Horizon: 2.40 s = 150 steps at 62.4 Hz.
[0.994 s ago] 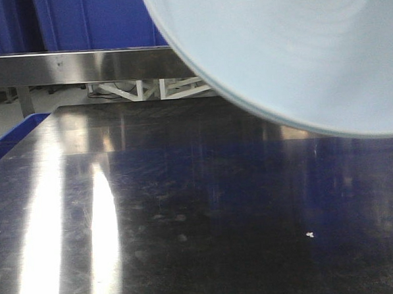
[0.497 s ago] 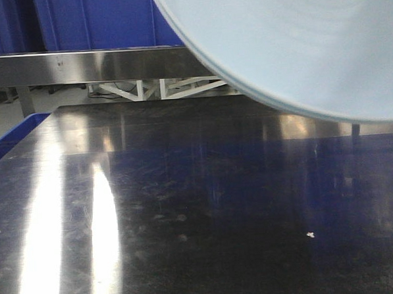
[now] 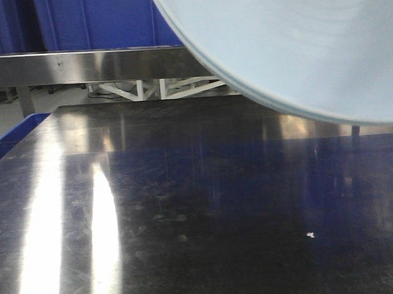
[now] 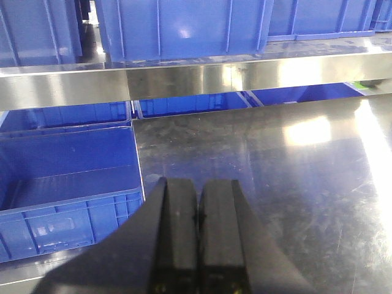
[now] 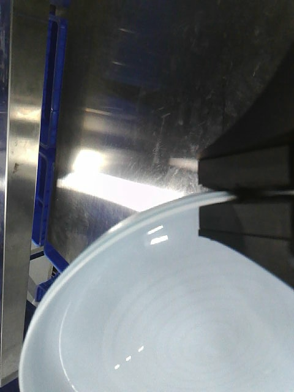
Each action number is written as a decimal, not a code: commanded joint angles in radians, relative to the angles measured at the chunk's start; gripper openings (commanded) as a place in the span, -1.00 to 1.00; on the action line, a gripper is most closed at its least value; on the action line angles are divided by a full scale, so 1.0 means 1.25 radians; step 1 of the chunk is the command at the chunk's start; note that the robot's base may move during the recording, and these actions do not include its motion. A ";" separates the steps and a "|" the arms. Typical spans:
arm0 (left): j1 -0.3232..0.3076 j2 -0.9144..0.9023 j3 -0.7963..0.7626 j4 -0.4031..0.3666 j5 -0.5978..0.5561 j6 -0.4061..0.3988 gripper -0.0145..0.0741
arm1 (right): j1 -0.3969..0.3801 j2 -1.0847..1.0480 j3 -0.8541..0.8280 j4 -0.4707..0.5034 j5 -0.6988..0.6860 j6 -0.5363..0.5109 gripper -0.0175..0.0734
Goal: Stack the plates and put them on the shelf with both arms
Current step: 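Drive the base to the blue-bin shelf while holding the stack up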
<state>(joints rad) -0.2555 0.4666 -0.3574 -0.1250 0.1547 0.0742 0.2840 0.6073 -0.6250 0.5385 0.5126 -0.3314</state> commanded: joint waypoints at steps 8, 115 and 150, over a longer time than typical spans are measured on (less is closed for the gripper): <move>0.002 0.001 -0.025 -0.004 -0.076 0.000 -0.48 | 0.002 -0.003 -0.023 0.024 -0.055 -0.003 -0.49; 0.002 0.001 -0.025 -0.004 -0.076 0.000 -0.48 | 0.002 -0.003 -0.023 0.024 -0.047 -0.003 -0.49; 0.002 0.001 -0.025 -0.004 -0.076 0.000 -0.48 | 0.002 -0.003 -0.023 0.024 -0.047 -0.003 -0.49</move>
<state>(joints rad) -0.2555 0.4666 -0.3574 -0.1250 0.1547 0.0742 0.2840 0.6073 -0.6250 0.5385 0.5327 -0.3314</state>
